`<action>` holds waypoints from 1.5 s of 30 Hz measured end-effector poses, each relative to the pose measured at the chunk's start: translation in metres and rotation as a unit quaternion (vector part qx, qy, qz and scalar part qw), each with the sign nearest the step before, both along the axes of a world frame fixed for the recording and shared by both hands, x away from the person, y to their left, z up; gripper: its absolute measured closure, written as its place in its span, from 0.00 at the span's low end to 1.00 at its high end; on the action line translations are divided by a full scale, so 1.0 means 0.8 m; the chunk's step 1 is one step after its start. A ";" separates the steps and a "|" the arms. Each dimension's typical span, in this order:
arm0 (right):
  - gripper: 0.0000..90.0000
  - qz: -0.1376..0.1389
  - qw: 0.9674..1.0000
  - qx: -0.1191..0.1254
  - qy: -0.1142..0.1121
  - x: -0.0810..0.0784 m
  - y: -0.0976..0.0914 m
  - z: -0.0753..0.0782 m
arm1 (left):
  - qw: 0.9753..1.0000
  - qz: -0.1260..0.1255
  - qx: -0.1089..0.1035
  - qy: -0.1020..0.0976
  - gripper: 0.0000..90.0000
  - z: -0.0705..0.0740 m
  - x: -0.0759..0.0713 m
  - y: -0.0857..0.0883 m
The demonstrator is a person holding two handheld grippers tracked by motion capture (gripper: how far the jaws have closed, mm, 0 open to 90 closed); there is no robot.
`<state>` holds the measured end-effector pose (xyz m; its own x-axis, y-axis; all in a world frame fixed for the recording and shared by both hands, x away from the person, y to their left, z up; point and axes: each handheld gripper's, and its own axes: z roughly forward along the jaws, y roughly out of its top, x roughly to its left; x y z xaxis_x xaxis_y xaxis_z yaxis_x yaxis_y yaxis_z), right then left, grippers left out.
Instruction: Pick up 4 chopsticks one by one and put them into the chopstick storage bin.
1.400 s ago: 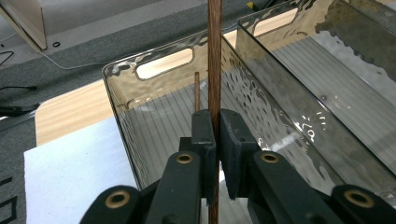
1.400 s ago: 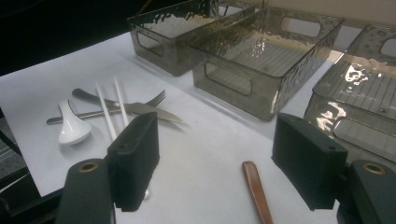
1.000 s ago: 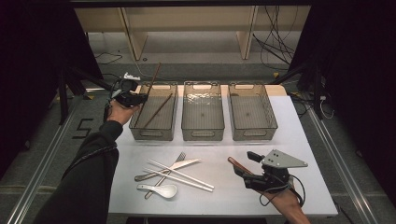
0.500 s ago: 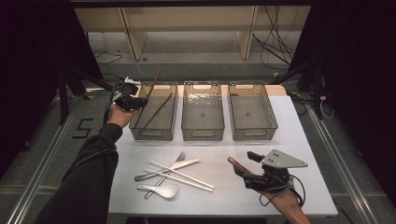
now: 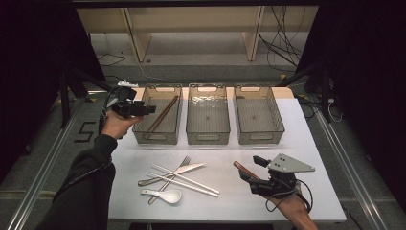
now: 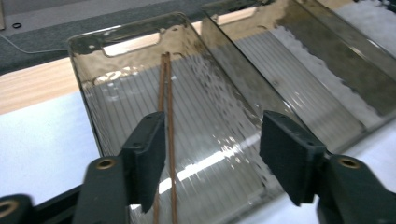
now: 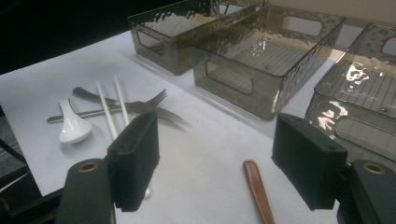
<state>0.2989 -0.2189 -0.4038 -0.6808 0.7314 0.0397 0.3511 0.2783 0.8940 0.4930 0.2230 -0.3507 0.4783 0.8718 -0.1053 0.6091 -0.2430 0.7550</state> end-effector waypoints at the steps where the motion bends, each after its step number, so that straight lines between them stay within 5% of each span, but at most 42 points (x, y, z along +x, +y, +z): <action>1: 0.36 -0.001 1.000 0.001 0.001 0.000 0.000 0.000 | 1.000 -0.001 -0.003 -0.001 0.42 0.002 -0.006 0.001; 11: 0.36 0.004 1.000 0.002 0.006 0.002 0.004 0.002 | 0.999 -0.006 -0.031 -0.023 0.32 0.007 -0.050 0.003; 30: 0.36 0.031 0.999 -0.010 0.029 0.017 0.021 0.005 | 0.996 -0.026 -0.068 -0.054 0.26 -0.014 -0.124 0.000; 45: 0.37 0.093 0.991 -0.060 0.074 0.047 0.082 -0.007 | 0.994 -0.032 -0.072 -0.070 0.23 -0.037 -0.162 -0.004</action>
